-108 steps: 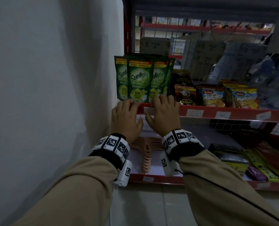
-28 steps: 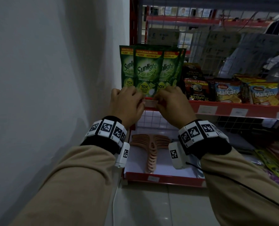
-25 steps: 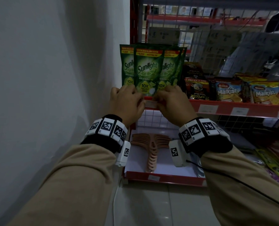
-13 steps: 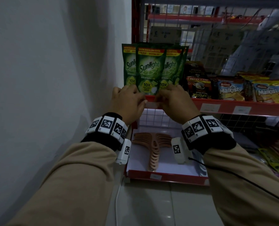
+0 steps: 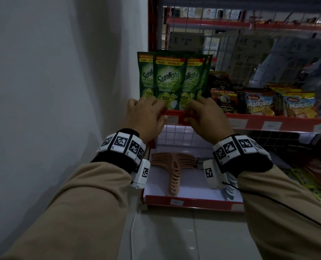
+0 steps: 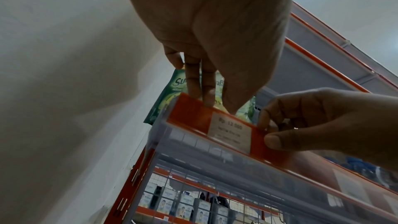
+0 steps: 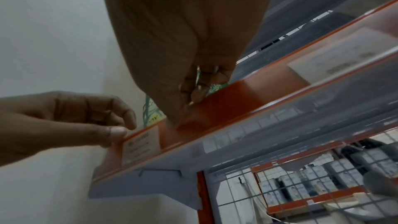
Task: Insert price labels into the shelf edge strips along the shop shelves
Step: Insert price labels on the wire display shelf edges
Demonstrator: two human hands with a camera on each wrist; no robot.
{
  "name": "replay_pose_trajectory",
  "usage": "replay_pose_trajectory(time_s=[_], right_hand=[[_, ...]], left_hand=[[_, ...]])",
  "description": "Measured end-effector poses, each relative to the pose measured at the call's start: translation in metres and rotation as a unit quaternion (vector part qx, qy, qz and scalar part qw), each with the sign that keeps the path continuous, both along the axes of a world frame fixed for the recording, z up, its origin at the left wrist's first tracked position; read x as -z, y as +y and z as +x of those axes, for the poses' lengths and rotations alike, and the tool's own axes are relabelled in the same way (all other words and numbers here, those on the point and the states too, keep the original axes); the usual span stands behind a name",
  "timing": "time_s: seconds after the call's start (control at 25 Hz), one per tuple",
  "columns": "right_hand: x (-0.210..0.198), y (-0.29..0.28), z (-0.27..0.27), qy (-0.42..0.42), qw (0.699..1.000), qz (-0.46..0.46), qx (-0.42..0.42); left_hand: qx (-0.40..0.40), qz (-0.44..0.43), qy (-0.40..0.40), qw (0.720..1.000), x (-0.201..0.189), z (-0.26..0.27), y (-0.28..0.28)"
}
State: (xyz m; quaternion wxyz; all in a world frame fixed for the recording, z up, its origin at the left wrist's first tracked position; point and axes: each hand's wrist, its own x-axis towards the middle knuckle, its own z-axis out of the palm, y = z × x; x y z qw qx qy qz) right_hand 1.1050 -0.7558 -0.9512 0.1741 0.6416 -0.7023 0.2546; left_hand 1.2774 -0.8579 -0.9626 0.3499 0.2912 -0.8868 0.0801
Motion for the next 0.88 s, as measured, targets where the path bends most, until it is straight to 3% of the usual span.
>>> replay_pose_trajectory(time_s=[0.16,0.48,0.76,0.88], right_hand=[[-0.002,0.021,-0.021,0.036,0.999,0.013,0.036],[-0.003,0.075,-0.084,0.048,0.990,0.024,0.130],[0.003,0.082,-0.099,0.035,0.997,-0.010,0.074],[0.007,0.081,-0.099,0.065,0.996,-0.015,0.055]], left_hand=[[-0.007,-0.010,-0.007,1.000,-0.001,-0.014,0.012],[0.082,-0.025,-0.062,0.994,0.012,-0.083,0.060],[0.105,-0.009,0.021,0.994,0.015,-0.113,0.072],[0.087,-0.001,0.013,0.996,0.018,-0.119,0.076]])
